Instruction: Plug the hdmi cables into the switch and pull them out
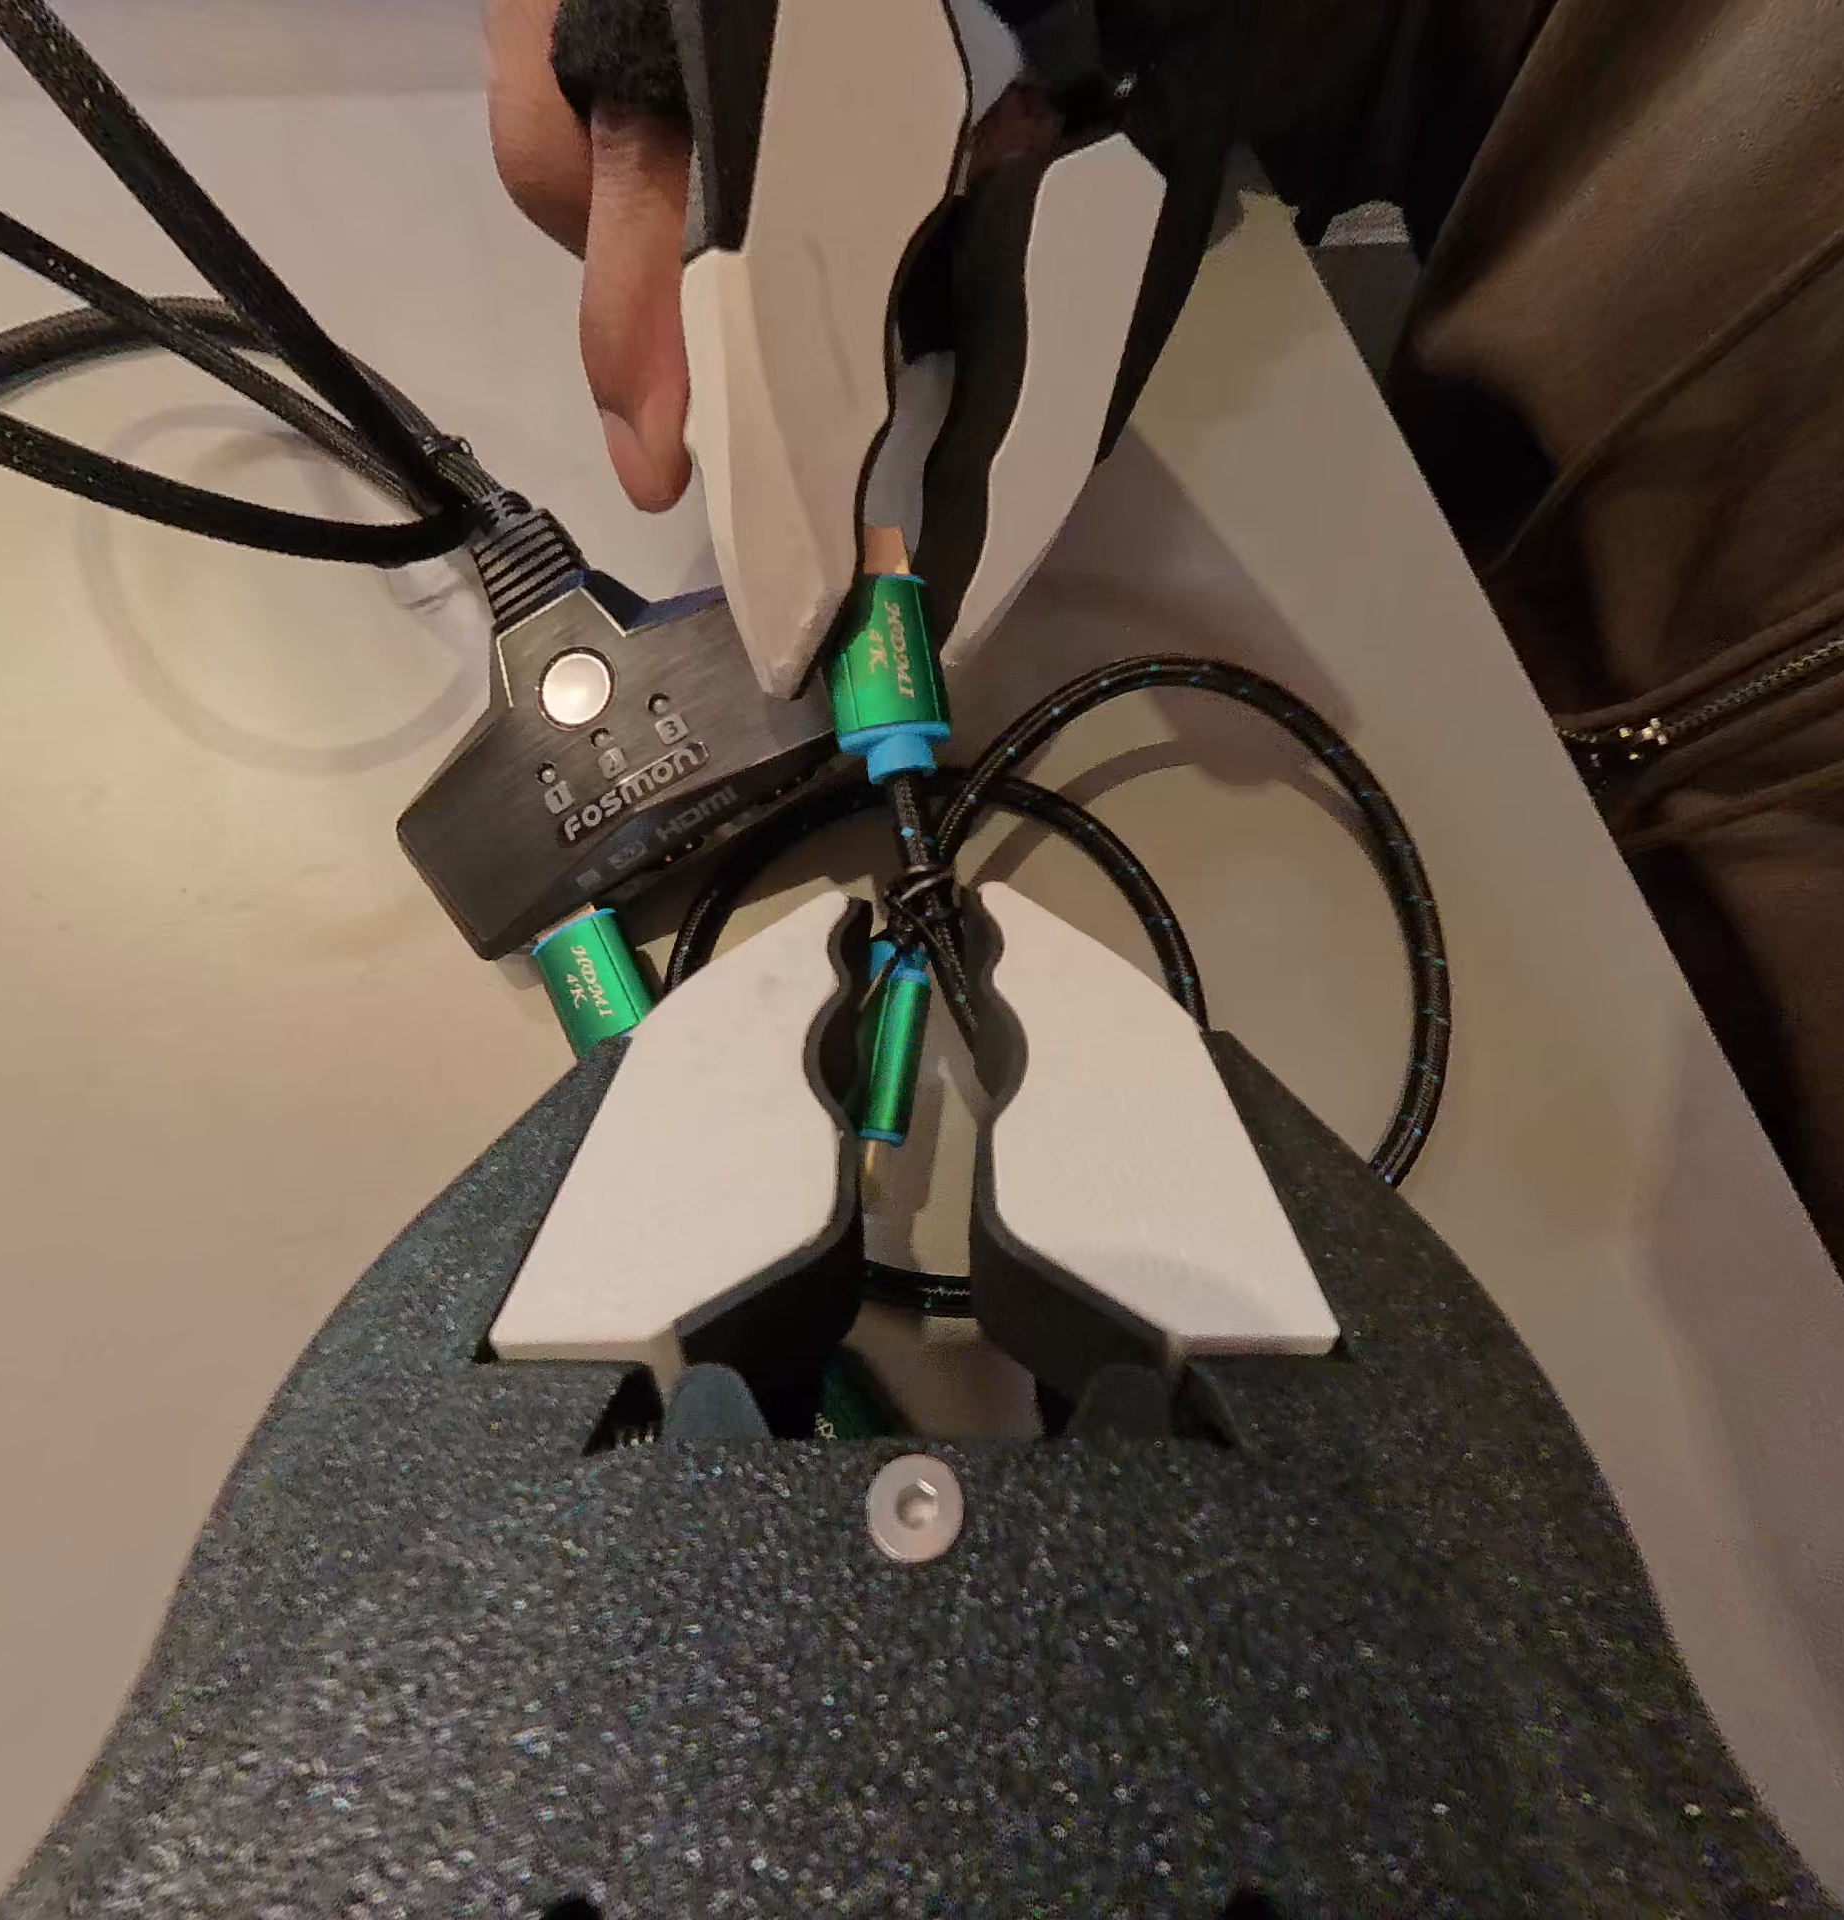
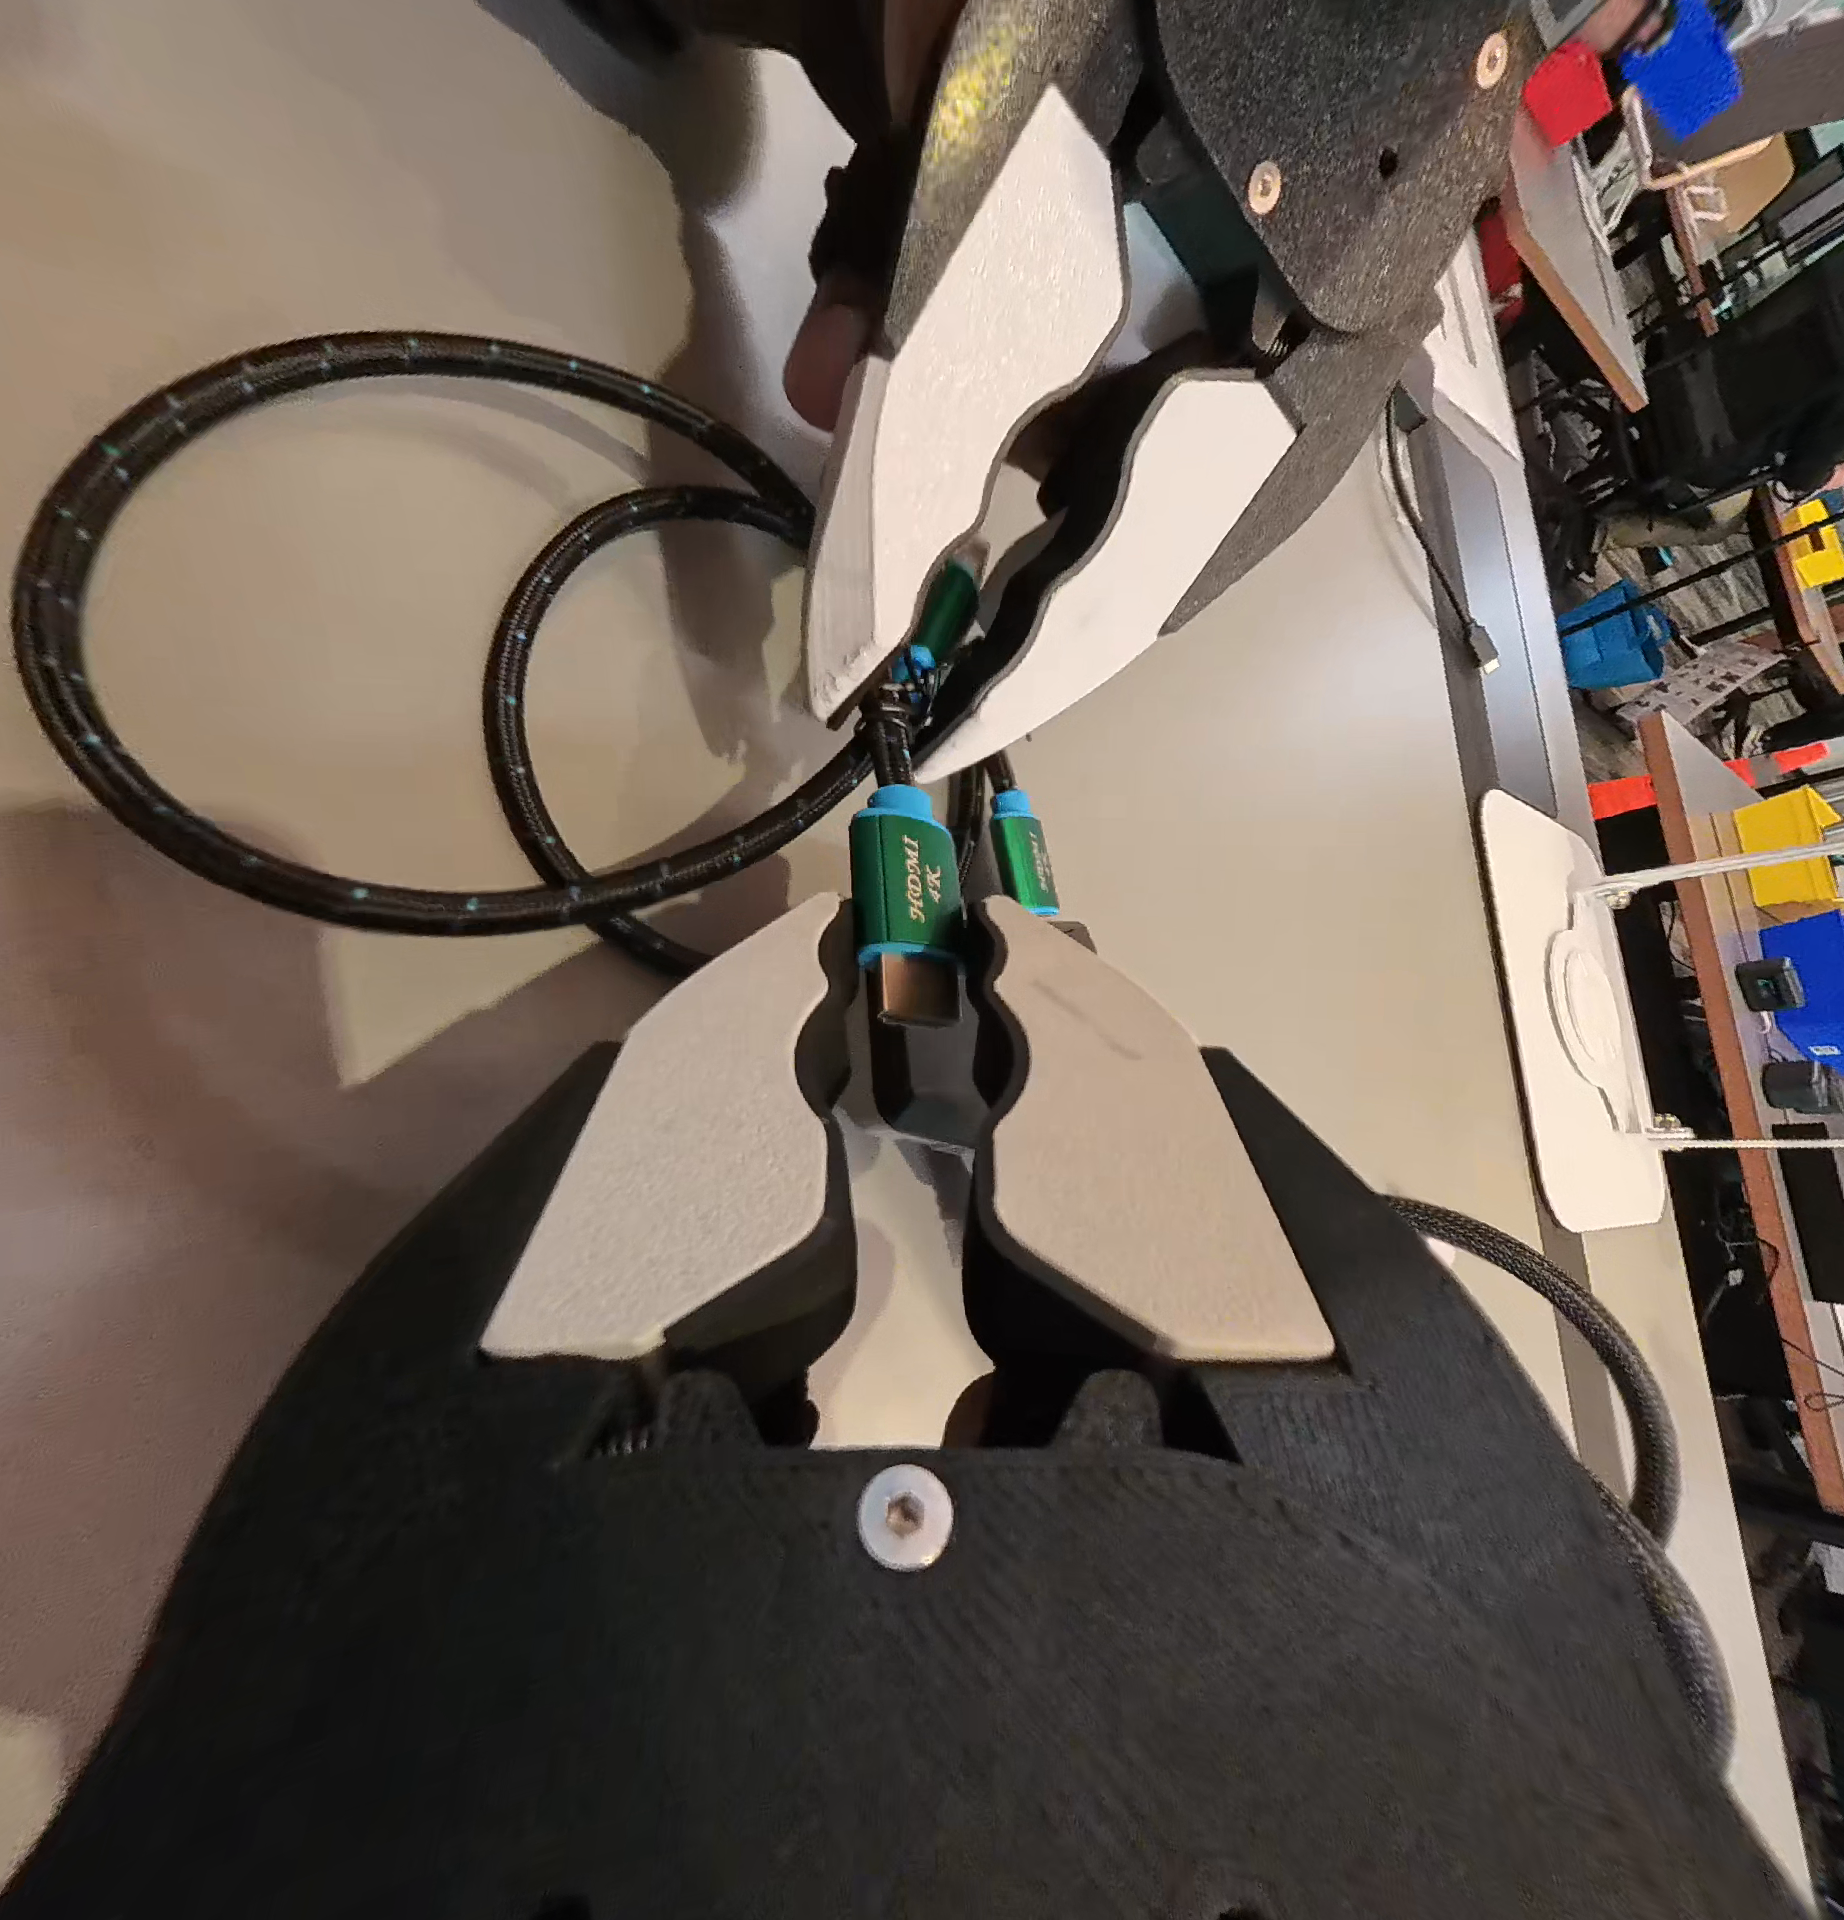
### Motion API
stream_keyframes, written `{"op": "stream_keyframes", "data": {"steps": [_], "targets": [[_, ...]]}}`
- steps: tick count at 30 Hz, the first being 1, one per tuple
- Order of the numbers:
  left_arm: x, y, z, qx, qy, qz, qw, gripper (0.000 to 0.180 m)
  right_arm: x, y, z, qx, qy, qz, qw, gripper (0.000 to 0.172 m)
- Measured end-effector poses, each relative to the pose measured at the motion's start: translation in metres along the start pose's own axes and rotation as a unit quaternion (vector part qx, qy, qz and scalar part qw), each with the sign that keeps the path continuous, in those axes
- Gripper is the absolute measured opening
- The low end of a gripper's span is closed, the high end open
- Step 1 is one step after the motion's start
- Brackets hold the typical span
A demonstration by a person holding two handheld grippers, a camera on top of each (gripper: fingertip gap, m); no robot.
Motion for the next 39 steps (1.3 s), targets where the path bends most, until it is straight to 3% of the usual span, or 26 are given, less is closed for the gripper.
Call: {"op": "stream_keyframes", "data": {"steps": [4,9,14,19,29,33,39], "targets": [[0.000,0.001,-0.002,0.023,-0.005,-0.010,1.000,0.033,0.000,-0.003,0.000,-0.013,0.004,0.000,1.000,0.019],[0.010,0.002,0.001,0.034,-0.008,0.012,0.999,0.034,0.002,-0.005,0.002,-0.028,0.004,0.008,1.000,0.018],[0.008,-0.004,-0.004,0.032,0.022,0.018,0.999,0.029,0.004,-0.005,0.002,-0.036,0.004,0.020,0.999,0.018],[0.008,-0.004,-0.006,0.022,0.037,0.041,0.998,0.009,0.004,-0.006,0.003,-0.051,0.004,0.025,0.998,0.018],[0.007,-0.007,-0.007,0.010,0.073,0.029,0.997,0.009,0.003,-0.005,0.001,-0.074,0.038,0.026,0.996,0.017],[0.000,-0.006,-0.012,0.032,0.107,-0.007,0.994,0.009,-0.007,0.012,0.003,-0.061,0.057,0.033,0.996,0.029],[0.004,0.002,-0.010,0.049,0.140,-0.020,0.989,0.009,-0.035,0.019,0.012,-0.070,0.059,-0.015,0.996,0.050]]}}
Point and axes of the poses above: each gripper's, where its closed fingertips meet, y back along the fingers, x out of its top, z = x × y across the jaws, the point moved 6 cm from there along y, back along the fingers, and after that the axes turned 6 degrees about -z, right-handed, at the moved point
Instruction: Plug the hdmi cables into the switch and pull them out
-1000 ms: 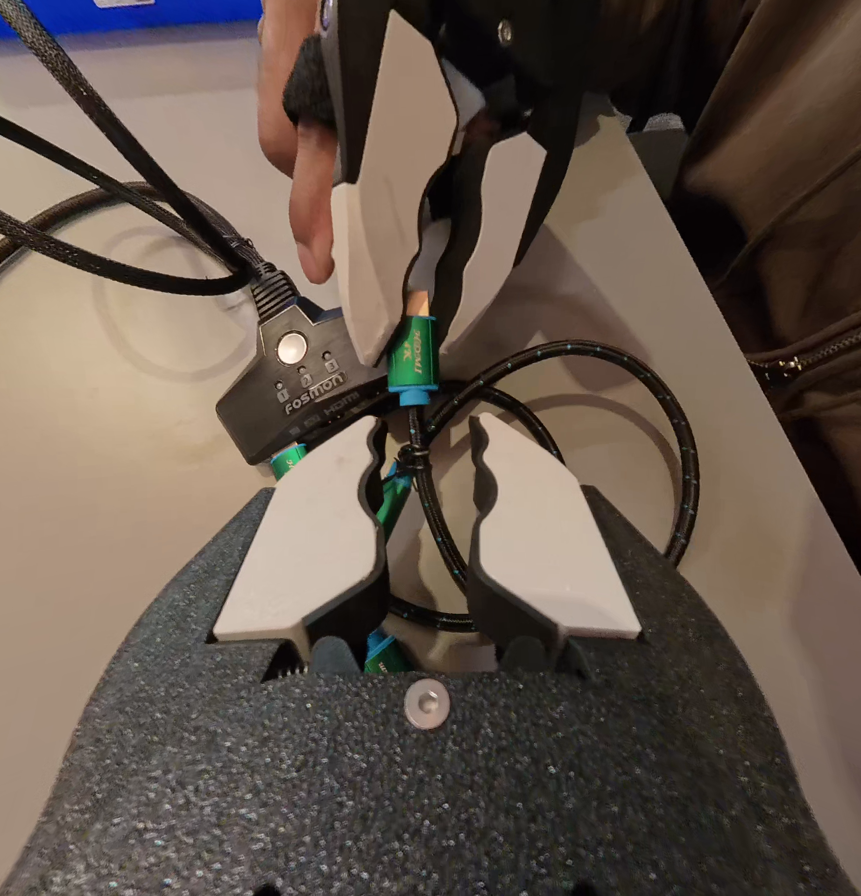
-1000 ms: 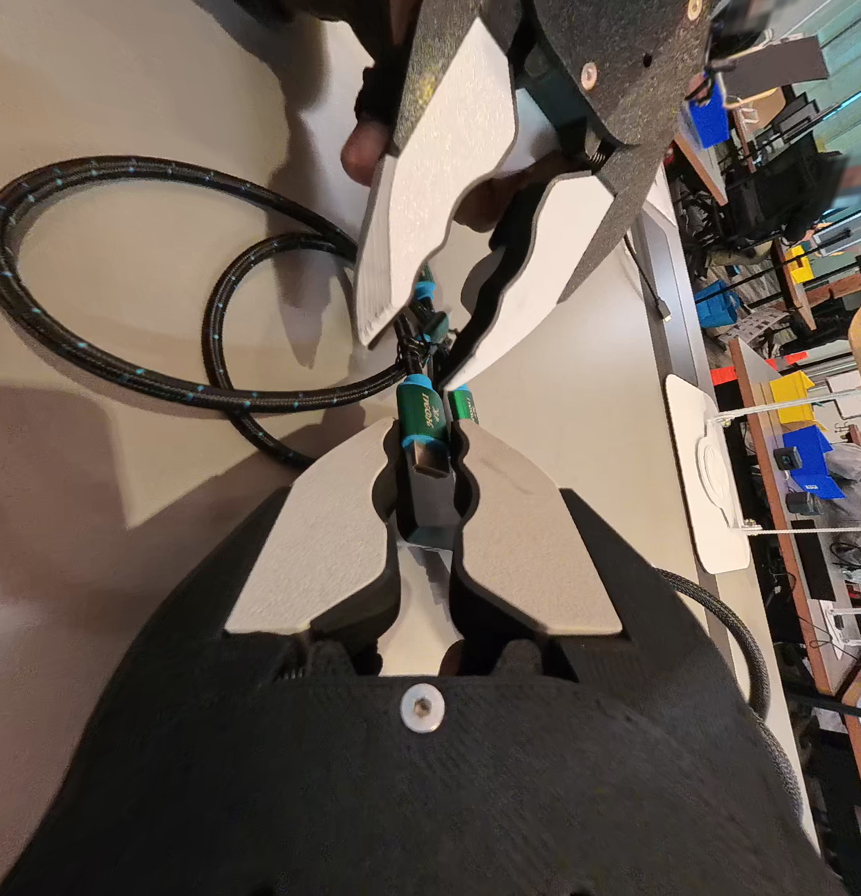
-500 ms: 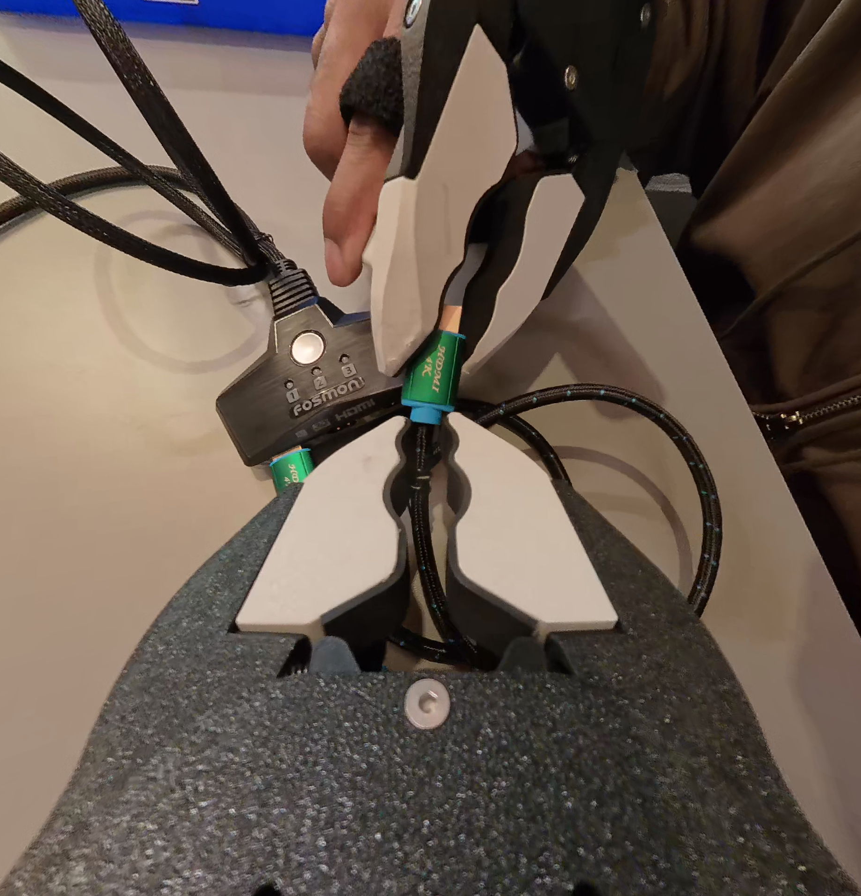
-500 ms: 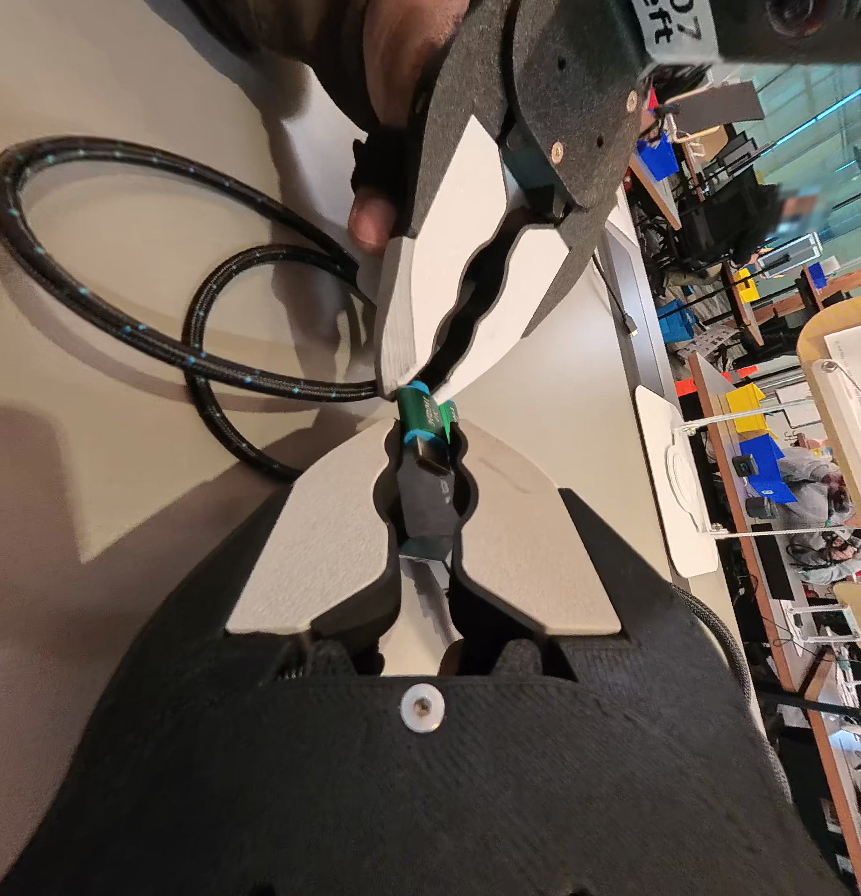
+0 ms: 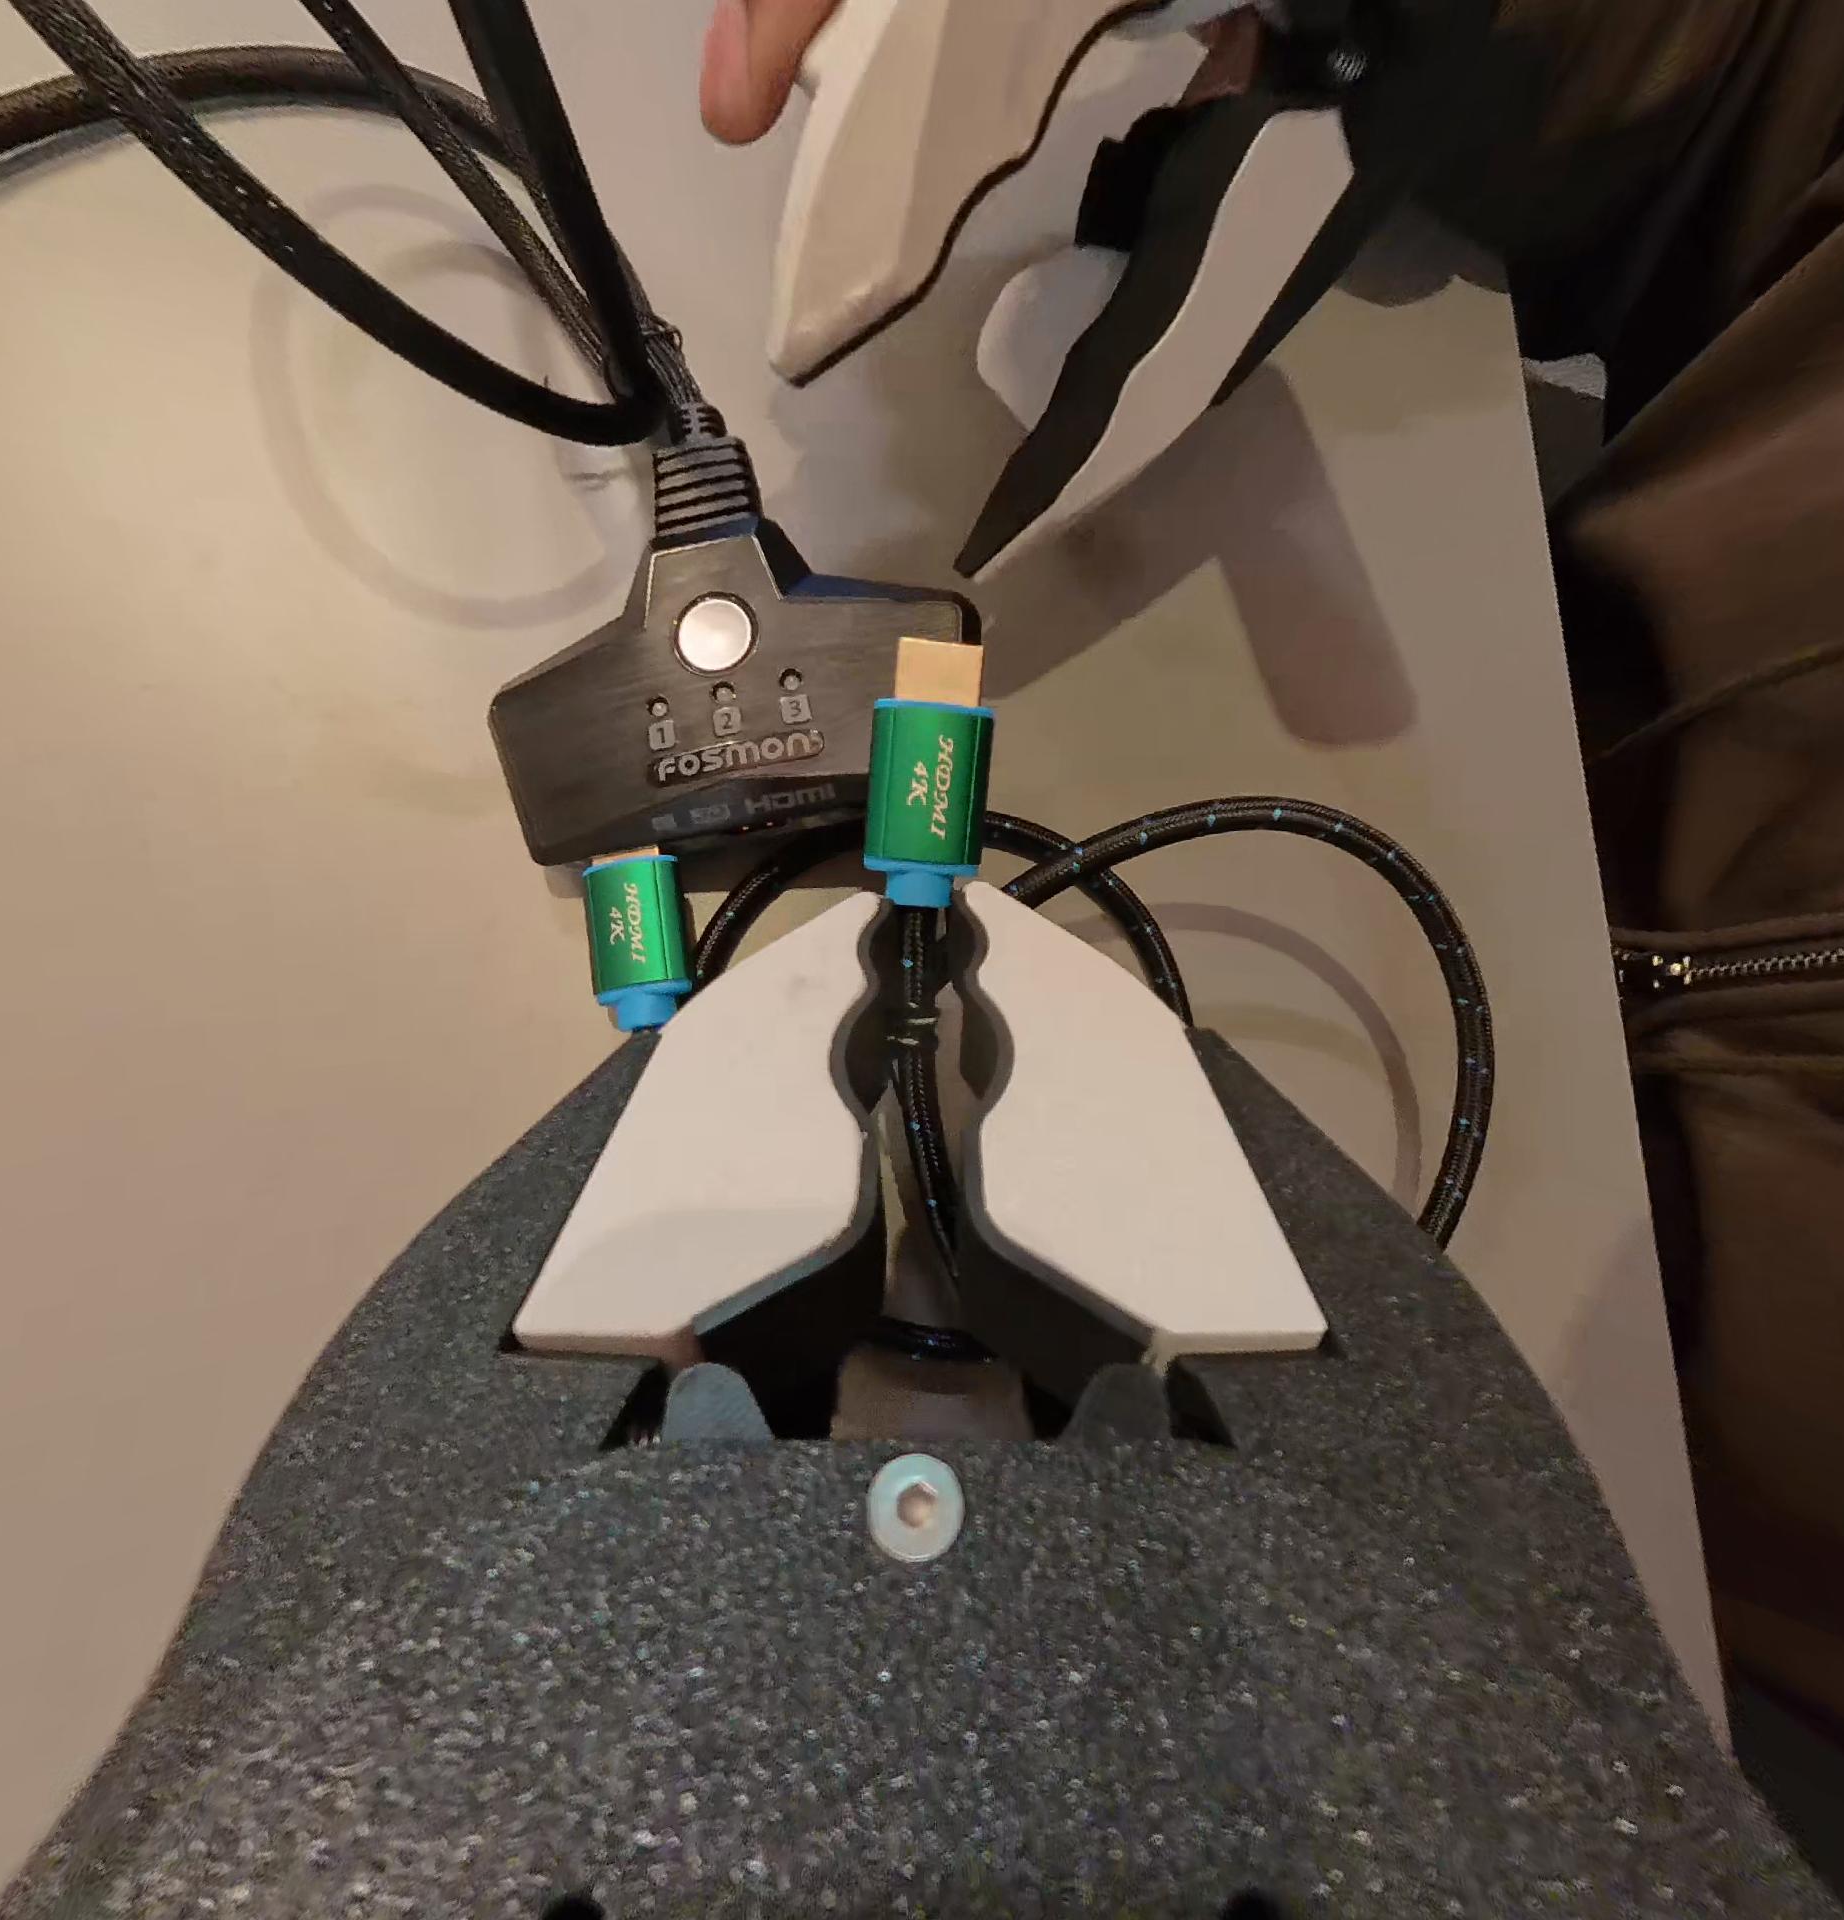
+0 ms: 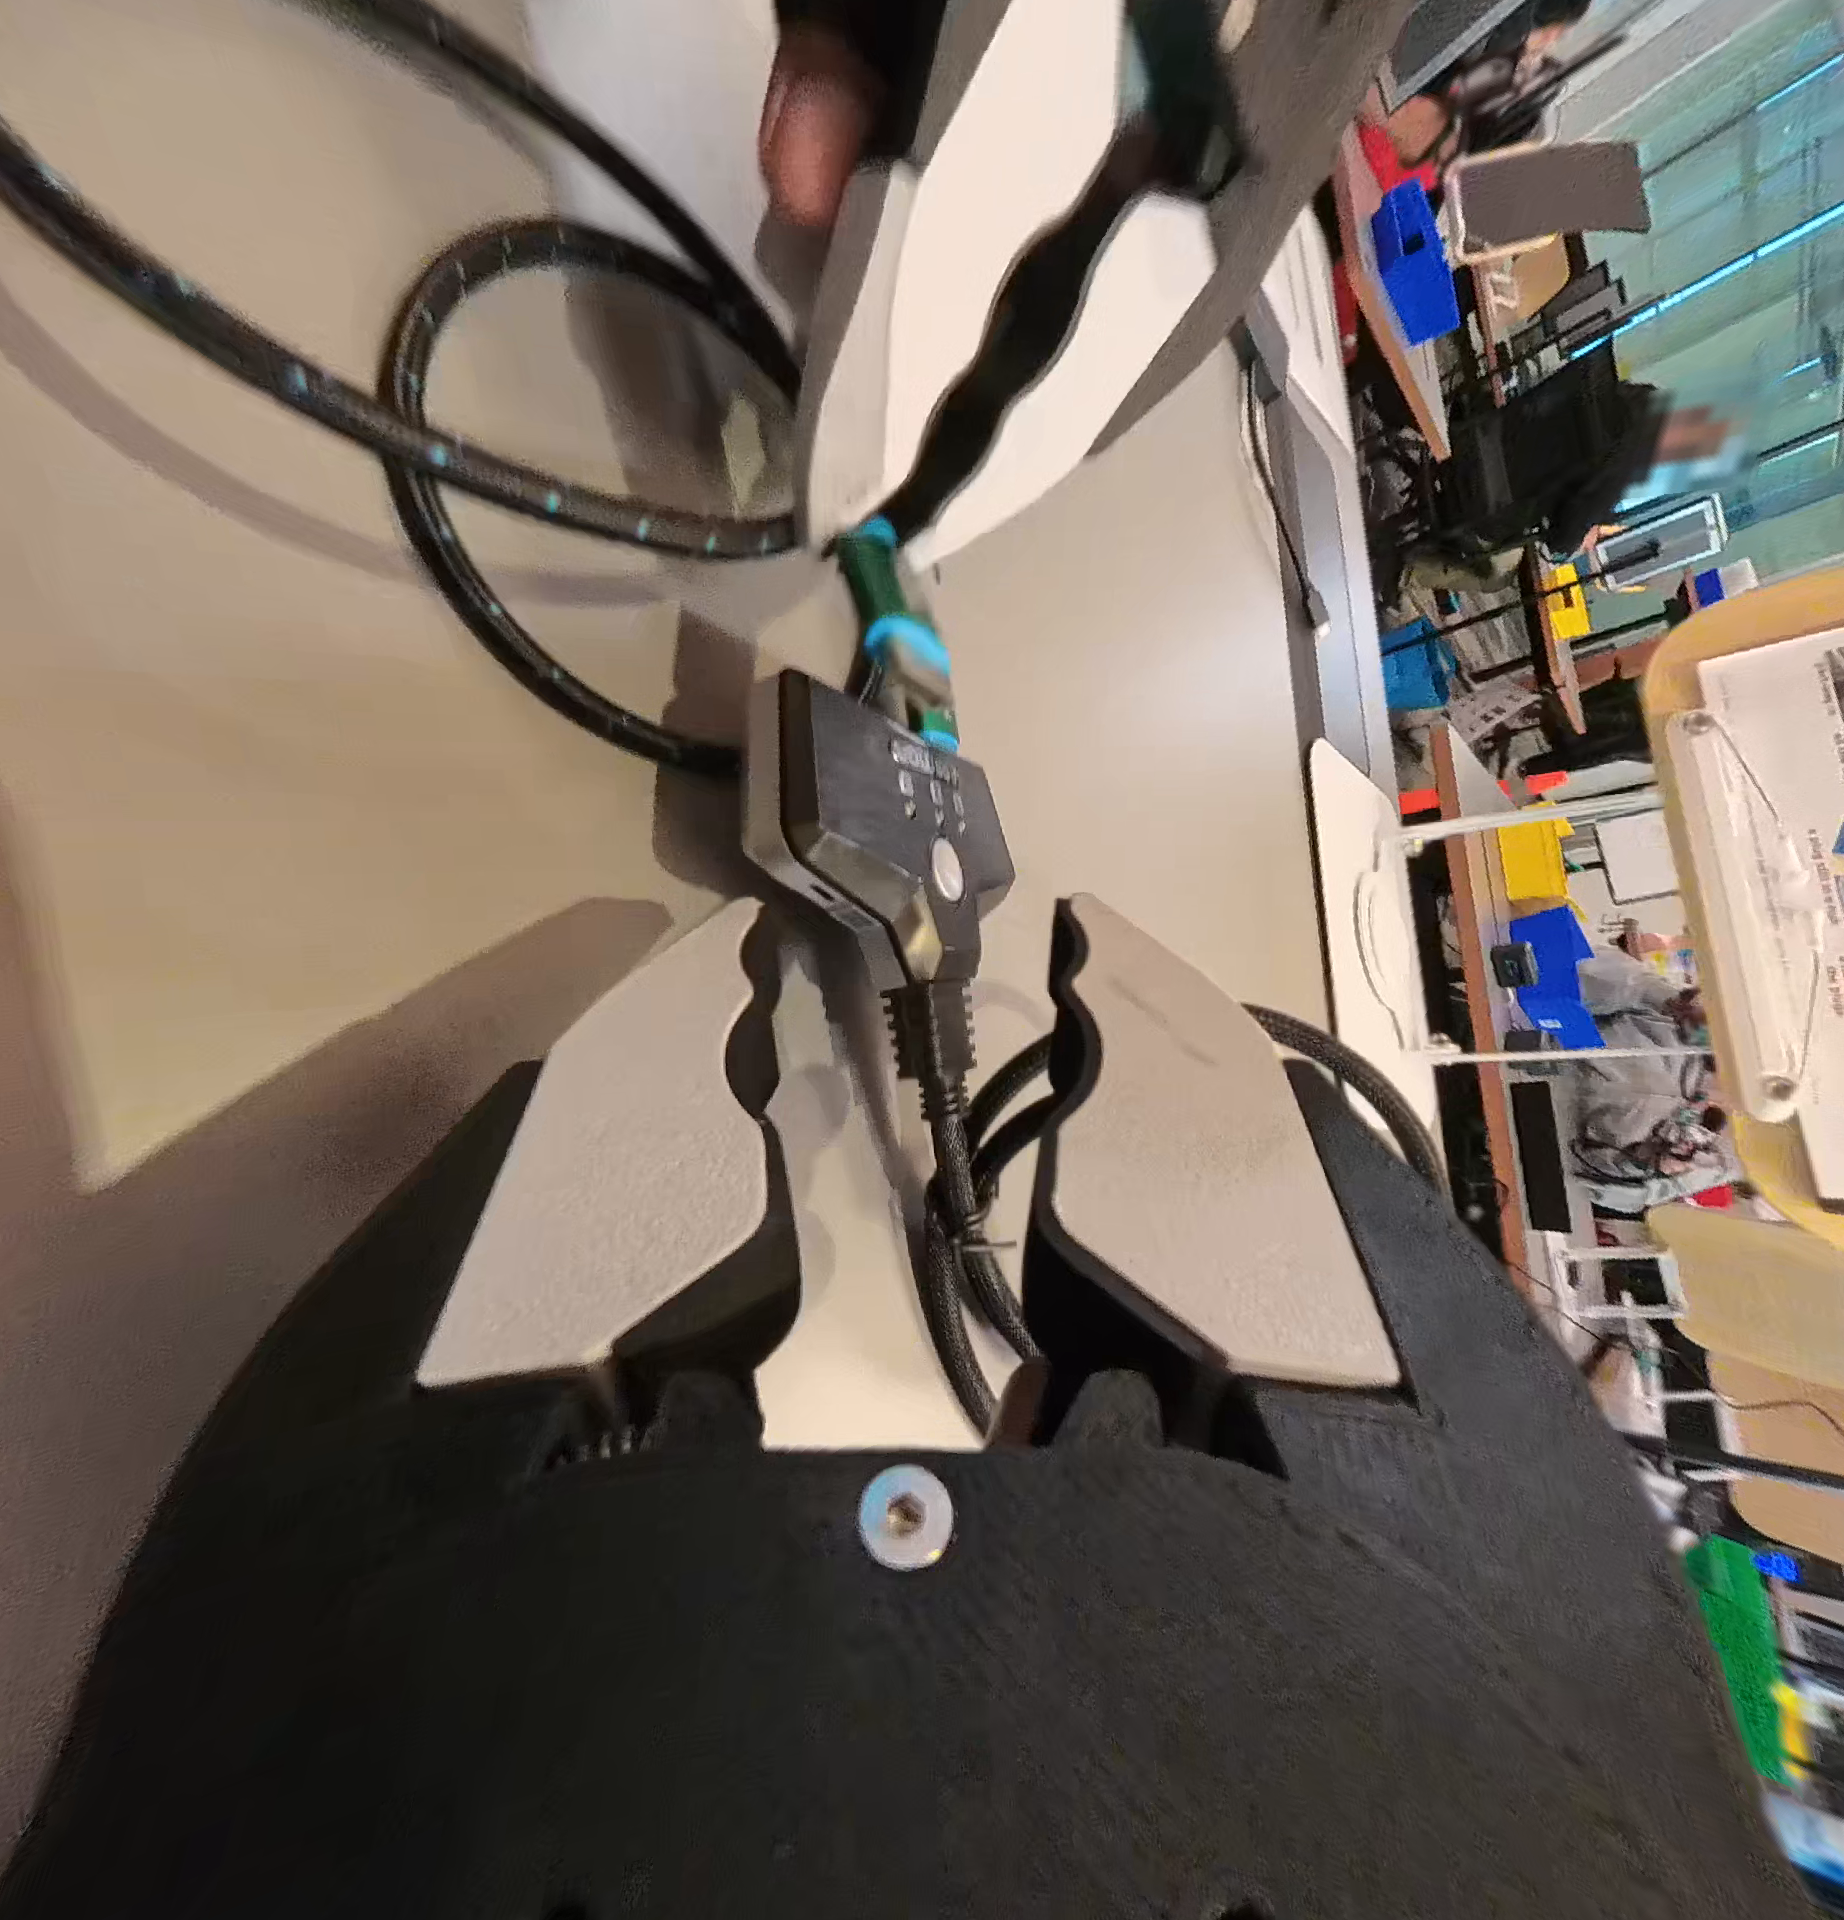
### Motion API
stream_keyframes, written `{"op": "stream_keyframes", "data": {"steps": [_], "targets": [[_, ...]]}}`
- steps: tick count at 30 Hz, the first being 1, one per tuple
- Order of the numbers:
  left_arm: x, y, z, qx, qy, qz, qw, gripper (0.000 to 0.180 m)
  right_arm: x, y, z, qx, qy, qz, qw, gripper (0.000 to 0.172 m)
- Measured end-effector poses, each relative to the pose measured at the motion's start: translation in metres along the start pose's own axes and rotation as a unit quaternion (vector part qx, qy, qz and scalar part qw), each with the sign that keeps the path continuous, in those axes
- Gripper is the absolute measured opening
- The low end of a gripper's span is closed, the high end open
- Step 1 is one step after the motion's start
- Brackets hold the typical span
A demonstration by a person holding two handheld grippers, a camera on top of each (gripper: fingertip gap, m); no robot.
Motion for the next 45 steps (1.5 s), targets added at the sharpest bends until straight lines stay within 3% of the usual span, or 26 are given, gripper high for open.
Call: {"op": "stream_keyframes", "data": {"steps": [6,17,22,27,45], "targets": [[-0.004,0.017,-0.007,0.073,0.017,-0.034,0.997,0.009,-0.010,-0.020,-0.008,-0.049,0.091,-0.078,0.992,0.060],[-0.020,0.005,-0.018,0.139,0.033,-0.129,0.981,0.009,-0.004,-0.036,-0.005,-0.088,0.199,-0.151,0.964,0.054],[-0.020,0.002,-0.017,0.148,0.034,-0.147,0.977,0.009,0.002,-0.048,-0.004,-0.079,0.235,-0.161,0.955,0.046],[-0.020,0.000,-0.015,0.149,0.026,-0.169,0.974,0.009,0.000,-0.062,-0.003,-0.101,0.245,-0.175,0.948,0.025],[-0.025,0.007,-0.017,0.095,0.064,-0.133,0.984,0.009,0.011,-0.066,-0.008,-0.162,0.253,-0.200,0.933,0.024]]}}
Point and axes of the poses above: each gripper's, where its closed fingertips meet, y back along the fingers, x out of its top, z = x × y across the jaws, the point moved 6 cm from there along y, back along the fingers, and after that the axes turned 6 degrees about -z, right-handed, at the moved point
